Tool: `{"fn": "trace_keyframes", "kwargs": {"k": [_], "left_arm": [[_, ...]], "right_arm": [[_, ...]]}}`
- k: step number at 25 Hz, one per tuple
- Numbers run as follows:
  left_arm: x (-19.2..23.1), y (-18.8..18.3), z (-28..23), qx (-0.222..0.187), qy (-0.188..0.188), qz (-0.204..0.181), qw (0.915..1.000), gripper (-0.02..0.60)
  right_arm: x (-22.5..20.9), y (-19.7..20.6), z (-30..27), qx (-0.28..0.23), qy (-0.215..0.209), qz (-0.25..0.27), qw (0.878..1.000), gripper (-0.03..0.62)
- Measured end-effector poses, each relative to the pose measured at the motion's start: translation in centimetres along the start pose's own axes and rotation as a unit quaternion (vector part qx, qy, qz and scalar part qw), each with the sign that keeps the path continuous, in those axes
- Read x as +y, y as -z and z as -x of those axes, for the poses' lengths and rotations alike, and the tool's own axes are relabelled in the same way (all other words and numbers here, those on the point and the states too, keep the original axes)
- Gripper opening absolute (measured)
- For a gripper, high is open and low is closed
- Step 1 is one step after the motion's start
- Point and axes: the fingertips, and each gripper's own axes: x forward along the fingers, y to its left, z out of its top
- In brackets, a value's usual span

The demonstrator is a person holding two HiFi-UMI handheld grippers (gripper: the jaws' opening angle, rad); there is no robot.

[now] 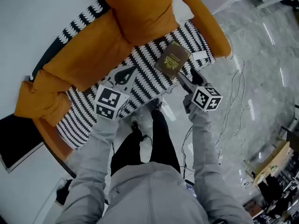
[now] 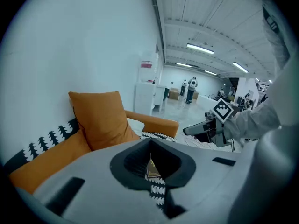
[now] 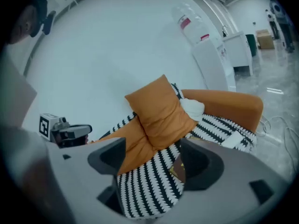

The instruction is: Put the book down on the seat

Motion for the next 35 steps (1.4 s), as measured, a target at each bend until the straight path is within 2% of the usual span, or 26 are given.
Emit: {"fn": "trace_keyframes", "kwargs": {"k": [3, 9, 14, 21, 27, 35], "left_arm": [[-0.6, -0.7, 2.8, -0.018, -0.003, -0.005, 0.9998, 0.026], [-2.1, -0.8, 8.8, -0.042, -0.002, -0.012, 0.9991, 0.026], [-2.4, -1.7, 12.9, -0.066, -0.007, -0.014, 0.9977, 0.026], [-3.5, -2.9, 17.8, -0.09, -0.013, -0.03, 0.9954, 0.026], [-4.7, -5.1, 21.4, -0.12, -0.02, -0.054, 0.9911, 0.026], [-6.9, -7.5, 25.4, -0.153, -0.017, -0.086, 0.9843, 0.026]], "right_arm": [[3.9, -1.6, 2.4, -0.02, -0.007, 0.036, 0.999, 0.379], [11.0, -1.9, 7.1, -0.022, -0.025, 0.101, 0.994, 0.379], [16.2, -3.3, 10.1, -0.046, -0.032, 0.168, 0.984, 0.379], [23.2, -5.3, 14.7, -0.097, -0.042, 0.213, 0.971, 0.377], [27.0, -6.2, 18.1, -0.127, -0.031, 0.242, 0.961, 0.376], [31.1, -5.7, 21.9, -0.142, -0.025, 0.283, 0.948, 0.373]]}}
